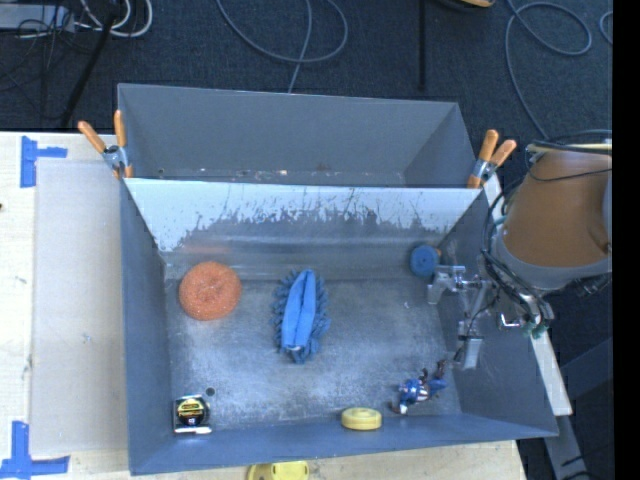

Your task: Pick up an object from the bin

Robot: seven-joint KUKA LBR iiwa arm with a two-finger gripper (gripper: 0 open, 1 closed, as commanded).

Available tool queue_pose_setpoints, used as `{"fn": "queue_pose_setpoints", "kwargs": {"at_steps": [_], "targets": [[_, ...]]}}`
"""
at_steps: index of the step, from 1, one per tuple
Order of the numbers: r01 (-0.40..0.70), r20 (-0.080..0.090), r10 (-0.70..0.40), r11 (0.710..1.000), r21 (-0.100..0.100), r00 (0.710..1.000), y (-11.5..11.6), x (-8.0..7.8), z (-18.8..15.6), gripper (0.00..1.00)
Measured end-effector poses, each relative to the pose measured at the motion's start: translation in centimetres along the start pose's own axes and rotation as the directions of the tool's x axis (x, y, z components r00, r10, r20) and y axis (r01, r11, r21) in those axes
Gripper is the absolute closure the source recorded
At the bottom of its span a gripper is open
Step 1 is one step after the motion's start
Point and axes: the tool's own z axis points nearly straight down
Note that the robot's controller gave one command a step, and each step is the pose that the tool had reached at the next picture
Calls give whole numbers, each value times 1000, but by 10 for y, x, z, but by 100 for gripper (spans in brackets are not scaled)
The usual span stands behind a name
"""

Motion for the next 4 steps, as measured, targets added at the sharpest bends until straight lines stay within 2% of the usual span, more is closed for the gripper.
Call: {"fn": "queue_pose_setpoints", "kwargs": {"at_steps": [1, 2, 3, 4], "targets": [[3, 8, -3, 1000, 1, 1000, 0, -2, -4, 0], [57, 7, -57, 998, 2, 998, -9, 52, 76, 100], [59, 7, -59, 998, 3, 998, -9, 52, 76, 0], [61, 8, -61, 998, 2, 998, -8, 52, 79, 0]]}}
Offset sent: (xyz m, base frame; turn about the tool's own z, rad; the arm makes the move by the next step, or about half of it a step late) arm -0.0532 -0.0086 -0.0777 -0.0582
